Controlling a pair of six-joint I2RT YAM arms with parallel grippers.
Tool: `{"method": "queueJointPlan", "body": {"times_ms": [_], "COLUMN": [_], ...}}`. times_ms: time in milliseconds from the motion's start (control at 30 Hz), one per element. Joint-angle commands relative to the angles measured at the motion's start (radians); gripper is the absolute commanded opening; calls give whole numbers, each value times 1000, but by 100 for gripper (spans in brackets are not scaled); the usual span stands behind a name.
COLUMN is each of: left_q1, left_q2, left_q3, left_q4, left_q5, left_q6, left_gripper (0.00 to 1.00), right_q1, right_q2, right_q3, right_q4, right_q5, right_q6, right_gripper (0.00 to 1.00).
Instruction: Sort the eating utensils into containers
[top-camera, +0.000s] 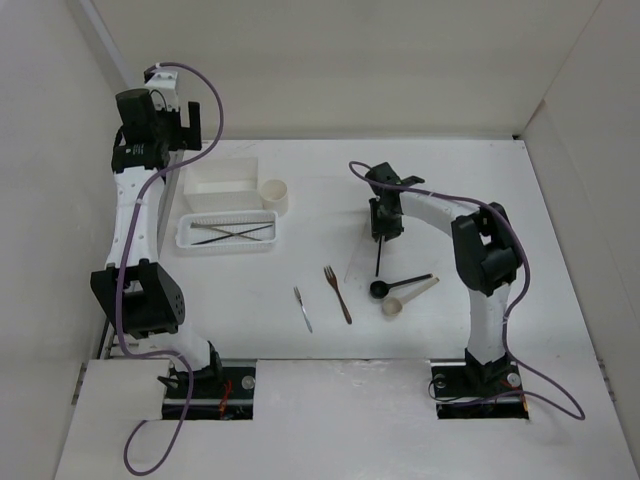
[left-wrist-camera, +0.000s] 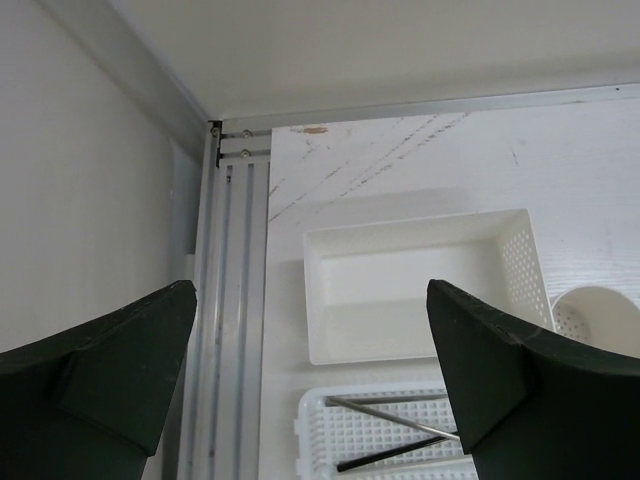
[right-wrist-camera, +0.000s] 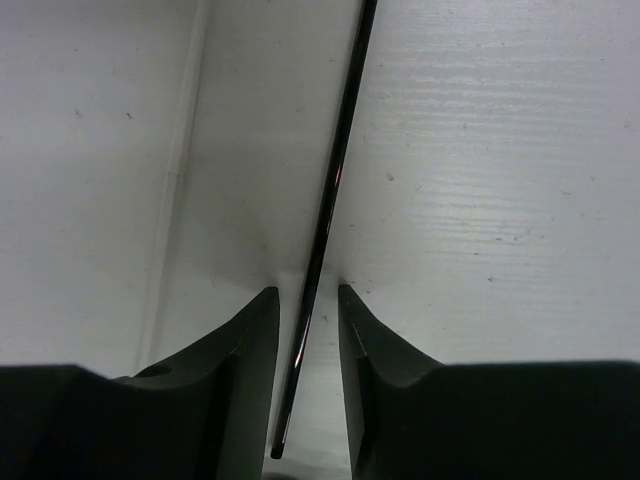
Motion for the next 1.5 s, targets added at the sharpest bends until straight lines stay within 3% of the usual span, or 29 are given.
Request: {"method": "queueJointPlan", "body": {"times_ms": [0,100,200,300,467,700,900,1067,1300,1467], "left_q1": [-2,-2,-2,-2,-39,-196,-291,-351,-403,-412], "left_q2": [-30,-30,-30,-30,-30,14,47,79,131,165], "left_q3": [12,12,12,12,41,76,76,113,99,89], "left_q4": [19,19,19,-15,-156,-317,-337,-323,-44,66], "left_q5": [21,42,52,137,415,547,708,907,966,957], "left_q6": [-53,-53,-53,-3,166,288,307,318,9,-73], "left_gripper": [100,100,100,100,100,100,100,100,100,100], "right_q1": [-12,-12,-12,-32,-55,-55,-34,29,116,147], "right_q2": [50,61,70,32,-94,-289,-389,-475,-466,-446], "right_q3": [-13,-13,-22,-59,-82,-82,-10,-1,84,116], "right_q4": [10,10,10,33,122,280,346,557,708,717], "right_q5": [-19,-28,-28,-28,64,177,187,-52,-261,-301], "right_q6": [19,19,19,40,21,-15,-104,-113,-82,-82], "right_gripper": [35,29,1,0,0,0,0,0,0,0]}}
